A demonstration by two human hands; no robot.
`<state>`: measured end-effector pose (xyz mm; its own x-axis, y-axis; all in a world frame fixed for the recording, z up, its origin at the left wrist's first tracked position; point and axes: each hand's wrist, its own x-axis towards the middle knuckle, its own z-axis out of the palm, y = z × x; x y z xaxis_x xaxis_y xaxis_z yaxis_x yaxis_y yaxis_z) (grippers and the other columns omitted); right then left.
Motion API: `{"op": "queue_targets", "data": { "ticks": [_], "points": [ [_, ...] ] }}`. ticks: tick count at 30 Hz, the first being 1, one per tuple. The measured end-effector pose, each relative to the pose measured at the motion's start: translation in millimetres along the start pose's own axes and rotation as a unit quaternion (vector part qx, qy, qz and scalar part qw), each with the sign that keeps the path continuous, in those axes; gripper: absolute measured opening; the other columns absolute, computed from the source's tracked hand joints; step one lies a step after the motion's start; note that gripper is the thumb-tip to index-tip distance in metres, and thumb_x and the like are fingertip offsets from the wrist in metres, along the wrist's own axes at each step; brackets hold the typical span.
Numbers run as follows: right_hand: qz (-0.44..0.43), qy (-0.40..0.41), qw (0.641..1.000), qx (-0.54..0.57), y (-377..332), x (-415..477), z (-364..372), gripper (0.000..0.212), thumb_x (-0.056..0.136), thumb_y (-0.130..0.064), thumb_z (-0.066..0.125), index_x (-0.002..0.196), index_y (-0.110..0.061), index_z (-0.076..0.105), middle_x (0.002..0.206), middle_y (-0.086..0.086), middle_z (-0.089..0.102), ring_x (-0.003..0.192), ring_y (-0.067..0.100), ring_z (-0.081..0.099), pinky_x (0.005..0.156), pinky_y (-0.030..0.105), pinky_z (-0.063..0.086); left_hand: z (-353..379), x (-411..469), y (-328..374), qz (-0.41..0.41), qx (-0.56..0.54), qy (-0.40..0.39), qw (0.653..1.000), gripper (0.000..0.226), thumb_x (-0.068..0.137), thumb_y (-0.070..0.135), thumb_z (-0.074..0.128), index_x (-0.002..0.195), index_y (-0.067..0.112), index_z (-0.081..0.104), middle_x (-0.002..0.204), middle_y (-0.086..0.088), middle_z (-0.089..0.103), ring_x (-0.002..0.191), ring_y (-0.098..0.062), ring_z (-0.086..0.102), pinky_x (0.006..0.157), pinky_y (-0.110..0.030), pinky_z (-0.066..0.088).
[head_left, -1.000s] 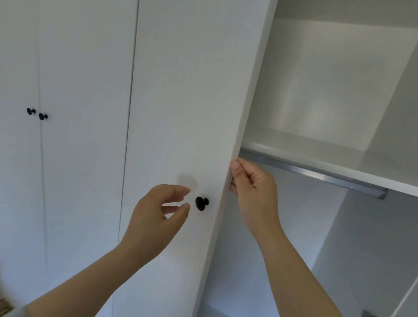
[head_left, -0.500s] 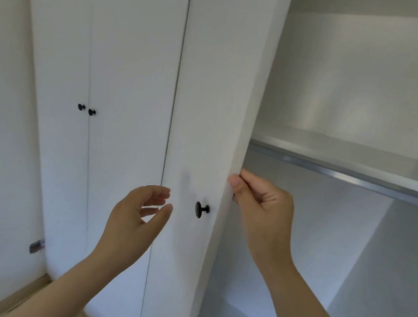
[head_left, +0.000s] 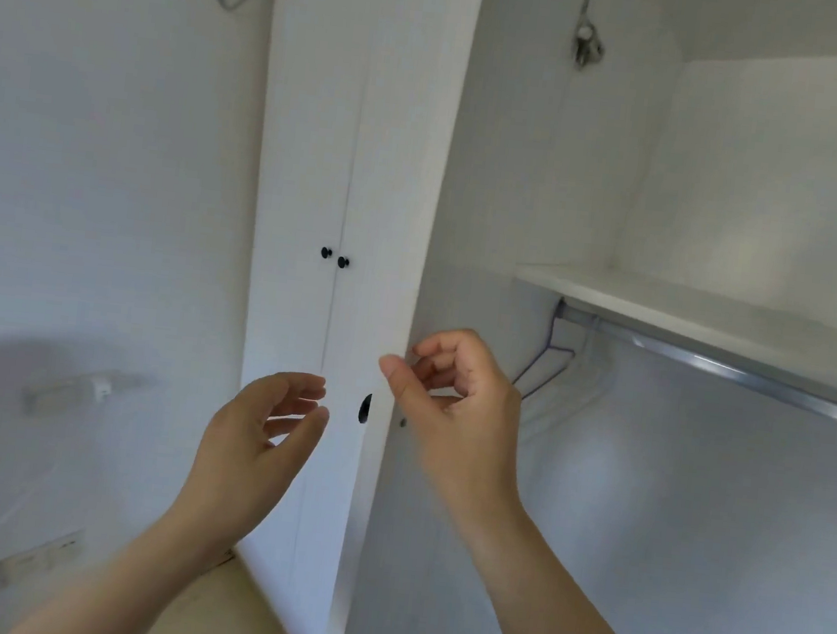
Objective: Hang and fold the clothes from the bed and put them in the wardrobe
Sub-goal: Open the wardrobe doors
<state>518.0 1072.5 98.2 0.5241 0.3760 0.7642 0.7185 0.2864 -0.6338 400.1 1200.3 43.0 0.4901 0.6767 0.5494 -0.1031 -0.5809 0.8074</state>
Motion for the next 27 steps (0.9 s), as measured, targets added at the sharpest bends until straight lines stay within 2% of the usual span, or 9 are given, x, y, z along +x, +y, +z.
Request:
{"op": "queue_targets", "data": {
  "ticks": [3,8,12,15,21,23,25,27],
  "points": [
    [-0.005,-0.022,1.000,-0.004,4,14,35,0.020,0.080,-0.034,0.077,0.081,-0.026,0.058,0.075,-0.012,0.065,0.067,0.006,0.062,0.058,0.012,0.046,-26,6,-11,0.002,0.021,0.023,1.000,0.021,0.091,0.019,0.062,0.109,0.029,0.065,0.105,0.017,0.068,0.097,0.008,0.061,0.070,0.000,0.043],
    [0.007,-0.049,0.998,-0.040,19,40,96,0.023,0.082,-0.035,0.073,0.075,-0.023,0.055,0.063,-0.009,0.060,0.056,0.007,0.056,0.054,0.024,0.049,-64,13,-30,-0.019,0.041,0.034,0.998,0.022,0.091,0.021,0.061,0.110,0.031,0.063,0.106,0.017,0.067,0.097,0.007,0.061,0.071,-0.001,0.045],
    [0.019,-0.057,0.996,-0.060,26,60,139,0.025,0.083,-0.029,0.071,0.073,-0.018,0.051,0.056,-0.008,0.054,0.051,0.005,0.049,0.051,0.019,0.043,-92,15,-42,-0.030,0.061,0.052,0.996,0.022,0.091,0.021,0.061,0.111,0.030,0.064,0.106,0.016,0.067,0.095,0.007,0.062,0.071,-0.005,0.046],
    [0.000,-0.034,0.998,-0.057,33,59,146,0.028,0.083,-0.026,0.070,0.070,-0.019,0.046,0.052,-0.009,0.048,0.048,0.005,0.044,0.048,0.013,0.037,-103,15,-47,-0.035,0.063,0.061,0.996,0.023,0.091,0.019,0.061,0.112,0.029,0.064,0.106,0.015,0.067,0.095,0.007,0.062,0.073,-0.008,0.047],
    [-0.004,-0.052,0.995,-0.087,29,56,132,0.022,0.087,-0.030,0.068,0.076,-0.020,0.052,0.062,-0.009,0.056,0.057,0.007,0.053,0.053,0.012,0.041,-97,10,-38,-0.037,0.058,0.054,0.996,0.023,0.092,0.019,0.061,0.113,0.029,0.063,0.107,0.014,0.067,0.095,0.007,0.061,0.073,-0.008,0.047],
    [0.019,-0.080,0.994,-0.074,25,53,124,0.016,0.088,-0.029,0.067,0.080,-0.022,0.056,0.068,-0.006,0.061,0.061,0.009,0.058,0.059,0.018,0.049,-91,9,-30,-0.034,0.050,0.051,0.997,0.024,0.091,0.018,0.061,0.112,0.029,0.063,0.107,0.014,0.067,0.095,0.006,0.061,0.074,-0.009,0.047],
    [0.054,-0.115,0.991,-0.041,24,47,109,0.009,0.088,-0.026,0.065,0.081,-0.025,0.060,0.073,-0.004,0.065,0.066,0.015,0.064,0.066,0.033,0.058,-83,7,-20,-0.030,0.036,0.048,0.998,0.024,0.091,0.017,0.061,0.111,0.029,0.063,0.106,0.014,0.067,0.096,0.005,0.062,0.074,-0.007,0.047],
    [0.068,-0.122,0.990,-0.025,24,38,89,0.006,0.087,-0.024,0.063,0.082,-0.027,0.062,0.076,-0.006,0.066,0.069,0.017,0.067,0.069,0.043,0.059,-74,4,-11,-0.022,0.021,0.040,0.999,0.023,0.091,0.014,0.061,0.110,0.027,0.064,0.106,0.014,0.067,0.097,0.005,0.062,0.074,-0.004,0.046]
  ]
}}
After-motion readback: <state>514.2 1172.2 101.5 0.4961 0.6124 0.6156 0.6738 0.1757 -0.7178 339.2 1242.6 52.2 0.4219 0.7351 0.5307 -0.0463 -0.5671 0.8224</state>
